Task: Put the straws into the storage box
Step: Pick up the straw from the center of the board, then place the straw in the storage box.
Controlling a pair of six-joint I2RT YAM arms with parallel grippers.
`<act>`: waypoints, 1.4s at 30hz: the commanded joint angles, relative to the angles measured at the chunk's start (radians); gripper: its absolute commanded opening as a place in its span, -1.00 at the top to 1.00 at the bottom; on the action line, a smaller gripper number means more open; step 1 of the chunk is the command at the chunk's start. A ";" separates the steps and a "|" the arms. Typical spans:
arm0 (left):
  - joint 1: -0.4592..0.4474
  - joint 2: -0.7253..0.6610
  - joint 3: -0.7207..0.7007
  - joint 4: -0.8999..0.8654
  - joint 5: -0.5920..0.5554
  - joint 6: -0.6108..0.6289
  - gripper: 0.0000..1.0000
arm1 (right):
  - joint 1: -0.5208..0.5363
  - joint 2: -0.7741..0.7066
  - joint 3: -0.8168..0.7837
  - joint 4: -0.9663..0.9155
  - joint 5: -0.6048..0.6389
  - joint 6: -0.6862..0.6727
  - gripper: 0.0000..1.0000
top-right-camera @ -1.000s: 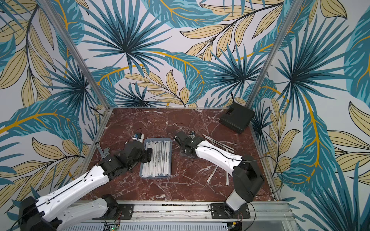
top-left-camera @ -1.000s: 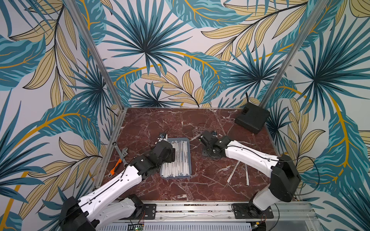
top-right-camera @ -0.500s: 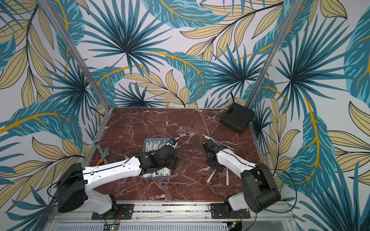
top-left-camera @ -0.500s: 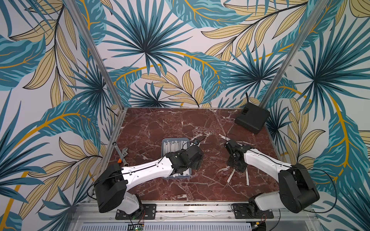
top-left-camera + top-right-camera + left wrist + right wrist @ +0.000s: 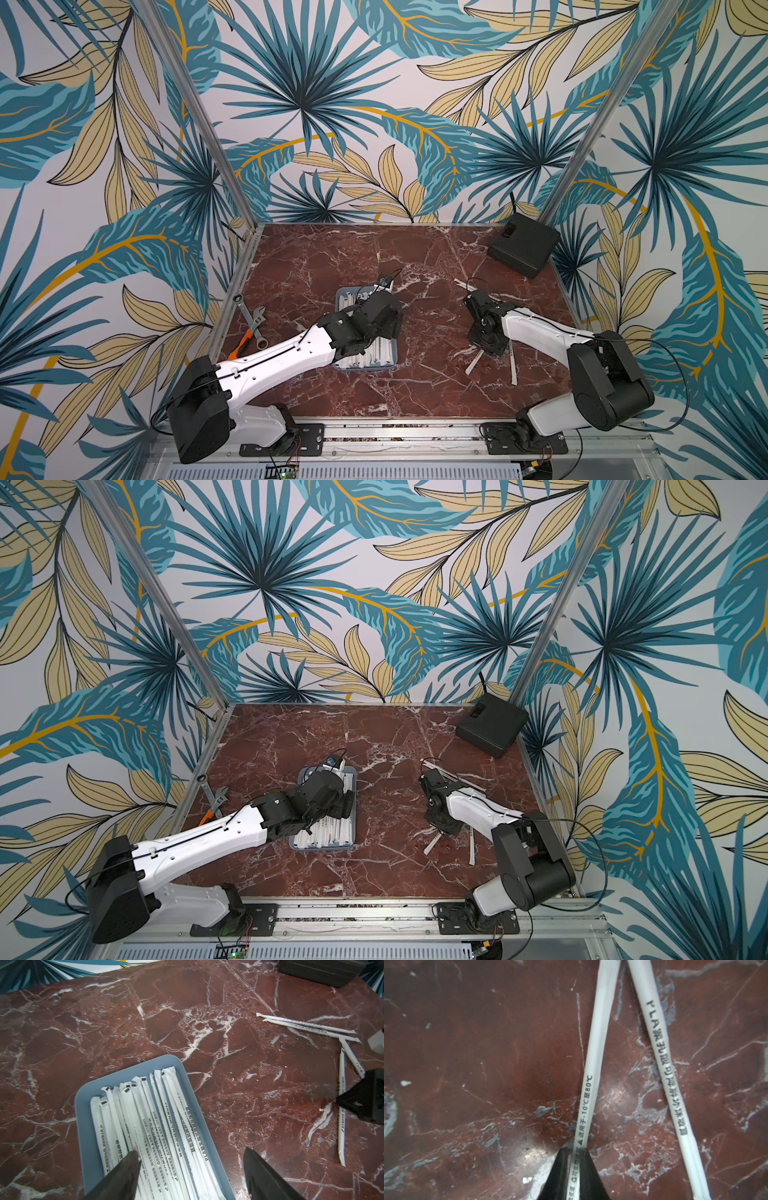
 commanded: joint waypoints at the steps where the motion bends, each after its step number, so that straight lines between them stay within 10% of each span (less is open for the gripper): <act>1: 0.022 -0.053 -0.062 -0.023 -0.031 -0.011 -0.66 | 0.002 0.017 0.007 0.017 -0.019 -0.017 0.75; 12: 0.171 -0.247 -0.179 -0.060 -0.027 -0.035 -0.67 | 0.158 0.004 0.100 0.014 0.000 -0.050 1.00; 24: 0.286 -0.323 -0.173 -0.150 -0.057 -0.056 -0.67 | 0.552 0.235 0.610 -0.092 -0.029 -0.096 1.00; 42: 0.295 -0.343 -0.197 -0.146 -0.033 -0.068 -0.67 | 0.582 0.630 0.856 -0.044 -0.124 -0.065 0.92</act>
